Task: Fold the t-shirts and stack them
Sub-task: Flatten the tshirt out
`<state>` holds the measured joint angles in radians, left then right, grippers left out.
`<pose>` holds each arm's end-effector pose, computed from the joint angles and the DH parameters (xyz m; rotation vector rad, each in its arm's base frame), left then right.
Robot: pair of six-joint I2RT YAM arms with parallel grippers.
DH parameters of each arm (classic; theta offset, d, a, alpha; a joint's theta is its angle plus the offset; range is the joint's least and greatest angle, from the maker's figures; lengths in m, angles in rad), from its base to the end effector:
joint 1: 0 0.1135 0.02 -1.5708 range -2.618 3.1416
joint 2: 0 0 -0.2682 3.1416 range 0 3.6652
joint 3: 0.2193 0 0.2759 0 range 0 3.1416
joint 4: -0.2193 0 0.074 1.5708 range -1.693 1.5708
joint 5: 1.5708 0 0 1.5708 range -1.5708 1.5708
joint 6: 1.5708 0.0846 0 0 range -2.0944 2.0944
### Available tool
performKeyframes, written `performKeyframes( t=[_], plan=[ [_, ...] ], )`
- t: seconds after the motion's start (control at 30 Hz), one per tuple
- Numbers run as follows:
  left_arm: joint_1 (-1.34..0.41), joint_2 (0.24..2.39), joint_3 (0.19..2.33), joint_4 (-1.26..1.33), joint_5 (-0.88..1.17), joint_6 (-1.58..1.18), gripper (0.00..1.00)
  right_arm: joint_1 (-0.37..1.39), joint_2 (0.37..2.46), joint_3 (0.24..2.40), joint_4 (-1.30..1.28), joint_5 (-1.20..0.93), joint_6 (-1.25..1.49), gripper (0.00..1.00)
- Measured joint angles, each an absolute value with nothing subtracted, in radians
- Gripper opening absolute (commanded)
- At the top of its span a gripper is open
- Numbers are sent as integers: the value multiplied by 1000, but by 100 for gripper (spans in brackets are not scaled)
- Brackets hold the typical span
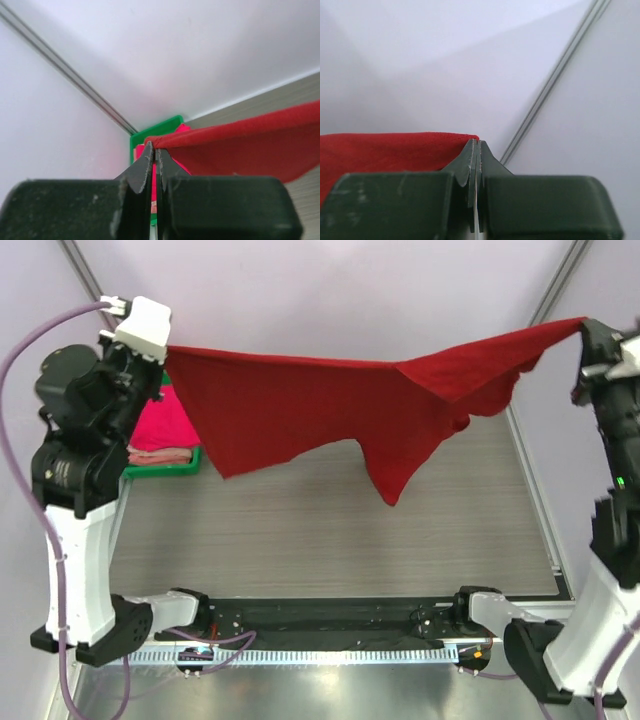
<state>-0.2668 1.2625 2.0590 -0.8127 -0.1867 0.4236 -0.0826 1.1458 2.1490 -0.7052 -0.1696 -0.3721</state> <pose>0.2367 -0.0484 0.6010 0.3993 1.5423 0.2703 0.1547 0.0015 0.6634 -0.3288 1.2395 -0.2831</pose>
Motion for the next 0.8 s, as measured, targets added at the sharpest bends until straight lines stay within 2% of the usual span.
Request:
performKeyframes(
  t=[0.13,0.4,0.5,0.67,0.8],
  plan=[
    [-227,1218,2102,-833,-154,422,0,-83,1083,2228,-705,-142,-395,1],
    [-189,1185,2229,-838,-96,432,0,-83,1091,2363,-641,-113,-456,1],
    [-187,1177,2224,-813,-94,459,0,-83,1094,2317,-579,-109,-493,1],
    [-187,1217,2086,-737,-93,512,0,-83,1168,2216,-493,-107,-558,1],
    [-187,1315,1914,-688,-84,524,0,-83,1240,2014,-428,-107,-589,1]
  ],
)
